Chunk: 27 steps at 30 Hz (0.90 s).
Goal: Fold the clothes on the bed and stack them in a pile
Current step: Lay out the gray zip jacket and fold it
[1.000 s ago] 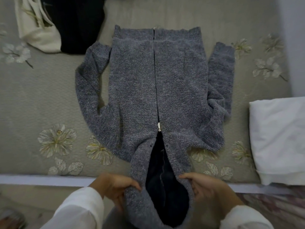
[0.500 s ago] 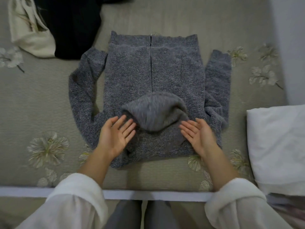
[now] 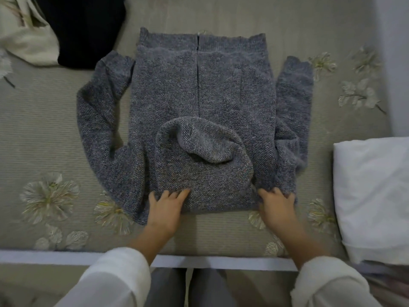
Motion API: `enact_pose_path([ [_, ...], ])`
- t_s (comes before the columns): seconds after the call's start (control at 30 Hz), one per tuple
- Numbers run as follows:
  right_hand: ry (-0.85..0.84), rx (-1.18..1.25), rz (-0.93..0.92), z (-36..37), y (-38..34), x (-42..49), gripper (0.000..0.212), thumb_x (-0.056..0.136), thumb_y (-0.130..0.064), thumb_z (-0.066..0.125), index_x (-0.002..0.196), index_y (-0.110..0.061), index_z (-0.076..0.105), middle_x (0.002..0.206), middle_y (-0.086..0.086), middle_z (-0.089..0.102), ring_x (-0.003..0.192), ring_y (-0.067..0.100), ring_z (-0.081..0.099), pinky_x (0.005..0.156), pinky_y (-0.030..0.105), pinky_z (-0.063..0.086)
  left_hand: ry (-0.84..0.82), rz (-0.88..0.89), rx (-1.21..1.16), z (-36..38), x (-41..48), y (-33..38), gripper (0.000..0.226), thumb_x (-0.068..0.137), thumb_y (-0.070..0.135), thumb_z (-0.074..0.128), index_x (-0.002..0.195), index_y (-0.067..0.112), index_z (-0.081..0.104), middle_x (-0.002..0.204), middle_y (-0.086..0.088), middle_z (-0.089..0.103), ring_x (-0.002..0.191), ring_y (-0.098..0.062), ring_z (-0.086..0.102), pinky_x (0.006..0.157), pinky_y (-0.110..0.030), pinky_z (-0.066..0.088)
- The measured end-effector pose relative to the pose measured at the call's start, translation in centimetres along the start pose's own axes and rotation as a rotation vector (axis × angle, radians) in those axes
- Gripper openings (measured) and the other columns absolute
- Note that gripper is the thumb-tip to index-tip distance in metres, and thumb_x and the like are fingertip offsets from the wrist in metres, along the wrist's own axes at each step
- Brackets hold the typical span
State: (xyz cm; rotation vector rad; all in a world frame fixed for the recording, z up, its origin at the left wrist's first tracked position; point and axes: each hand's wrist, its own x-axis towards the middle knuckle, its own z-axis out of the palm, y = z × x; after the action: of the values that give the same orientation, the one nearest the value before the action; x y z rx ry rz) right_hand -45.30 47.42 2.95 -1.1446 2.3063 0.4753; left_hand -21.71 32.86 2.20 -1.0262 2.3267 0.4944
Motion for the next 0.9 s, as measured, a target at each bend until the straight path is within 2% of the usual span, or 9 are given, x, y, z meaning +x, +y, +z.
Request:
enact_pose_path([
  [0.1,-0.031,0.112,-0.063,0.5,1.6,-1.4,0.008,0.083,-0.026,0.055,0.087,-0.032,0.059,0.090,-0.002,0.059,0.101,0.019,0.053,0.086,0.035,0.027,-0.089,0.102,0.011,-1.2,0.0,-1.1,0.051,0.090,0.020,0.047,0.137,0.035,0.034,0.125,0.003,0.056,0.119,-0.023,0.043,0.102,-0.047,0.024],
  [0.2,-0.369,0.228,-0.122,1.6,2.3,-3.0,0.025,0.077,-0.018,0.058,0.057,-0.029,0.047,0.066,-0.007,0.052,0.068,0.013,0.051,0.069,0.026,0.038,-0.278,0.164,0.037,-2.4,-0.3,-1.5,0.043,0.082,0.027,0.052,0.124,0.032,0.045,0.117,0.000,0.060,0.111,-0.024,0.052,0.096,-0.042,0.034],
  [0.3,-0.598,0.328,-0.169,3.0,1.6,-3.5,0.017,0.079,-0.010,0.056,0.072,-0.012,0.071,0.074,0.007,0.067,0.061,0.015,0.050,0.058,0.024,0.041,-0.469,0.170,0.153,-2.2,-1.0,-1.2,0.037,0.086,0.031,0.052,0.121,0.023,0.044,0.119,-0.006,0.057,0.108,-0.026,0.054,0.088,-0.039,0.041],
  [0.4,-0.507,0.659,-0.085,3.2,1.6,-2.8,0.017,0.089,-0.016,0.059,0.091,-0.013,0.075,0.087,0.001,0.073,0.073,0.012,0.063,0.067,0.025,0.049,-0.572,0.108,0.143,-1.7,-1.2,-0.4,0.053,0.090,0.039,0.051,0.136,0.018,0.033,0.128,-0.010,0.052,0.115,-0.029,0.052,0.088,-0.036,0.042],
  [0.5,-0.311,1.144,0.135,0.9,3.4,-1.3,0.018,0.092,-0.018,0.060,0.082,-0.020,0.075,0.077,-0.003,0.074,0.063,0.007,0.066,0.054,0.017,0.049,-0.309,0.164,-0.004,-1.8,-0.9,1.5,0.032,0.089,0.038,0.049,0.117,0.022,0.046,0.119,-0.005,0.055,0.106,-0.024,0.053,0.083,-0.034,0.046],
  [0.6,-0.018,1.348,0.291,-1.4,6.4,0.8,0.018,0.092,-0.014,0.059,0.078,-0.012,0.071,0.068,0.003,0.072,0.053,0.006,0.062,0.046,0.015,0.046,0.158,0.164,-0.137,-1.5,0.5,4.5,0.050,0.086,0.034,0.053,0.133,0.028,0.037,0.132,-0.004,0.036,0.121,-0.028,0.036,0.094,-0.045,0.041],
  [0.67,0.102,1.294,0.334,-2.3,8.0,2.0,0.020,0.091,-0.012,0.057,0.074,-0.012,0.067,0.070,0.008,0.070,0.054,0.008,0.060,0.051,0.018,0.047,0.190,0.075,-0.175,-1.6,2.2,6.2,0.069,0.087,0.039,0.055,0.144,0.037,0.016,0.148,-0.001,0.010,0.136,-0.035,0.014,0.107,-0.060,0.024],
  [0.77,0.179,1.145,0.266,-2.8,8.1,3.1,0.021,0.091,-0.013,0.058,0.072,-0.019,0.065,0.075,0.007,0.070,0.066,0.018,0.061,0.063,0.031,0.048,0.085,0.087,-0.156,-0.8,5.1,7.1,0.083,0.089,0.044,0.051,0.146,0.045,-0.010,0.157,0.007,-0.007,0.144,-0.034,-0.002,0.113,-0.060,0.005],
  [0.9,0.147,1.016,-0.025,-3.2,3.9,3.3,0.015,0.087,-0.020,0.064,0.079,-0.033,0.061,0.073,-0.014,0.063,0.070,0.001,0.059,0.063,0.022,0.046,0.191,0.172,-0.286,-1.3,6.2,6.4,0.082,0.089,0.026,0.055,0.150,0.038,0.003,0.154,0.005,0.024,0.136,-0.024,0.025,0.112,-0.048,0.028],
])
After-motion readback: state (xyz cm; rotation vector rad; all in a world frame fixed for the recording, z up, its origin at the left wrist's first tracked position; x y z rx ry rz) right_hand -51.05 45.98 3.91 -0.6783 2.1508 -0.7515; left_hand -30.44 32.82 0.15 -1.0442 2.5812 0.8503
